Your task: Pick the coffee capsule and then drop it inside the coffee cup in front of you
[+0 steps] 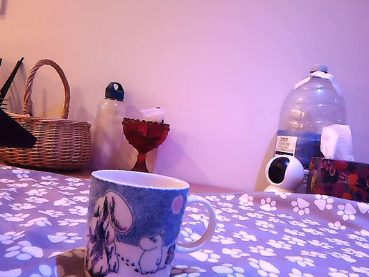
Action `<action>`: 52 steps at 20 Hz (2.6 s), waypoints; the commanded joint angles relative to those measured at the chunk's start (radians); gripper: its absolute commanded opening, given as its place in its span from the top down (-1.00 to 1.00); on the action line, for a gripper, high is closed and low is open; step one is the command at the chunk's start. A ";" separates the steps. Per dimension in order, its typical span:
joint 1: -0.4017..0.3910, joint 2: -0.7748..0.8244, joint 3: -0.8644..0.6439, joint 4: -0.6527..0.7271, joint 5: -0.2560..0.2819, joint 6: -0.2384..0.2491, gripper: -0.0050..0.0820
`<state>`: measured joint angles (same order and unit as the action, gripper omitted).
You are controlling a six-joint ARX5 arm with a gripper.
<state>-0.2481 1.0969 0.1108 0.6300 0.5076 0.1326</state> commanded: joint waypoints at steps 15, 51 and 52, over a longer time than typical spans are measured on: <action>-0.061 0.387 0.027 0.372 0.024 -0.001 -0.50; -0.187 0.854 0.423 0.291 -0.045 -0.002 -0.09; -0.187 0.854 0.423 0.288 -0.045 -0.002 0.03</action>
<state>-0.4320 1.9289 0.5293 0.9154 0.4622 0.1326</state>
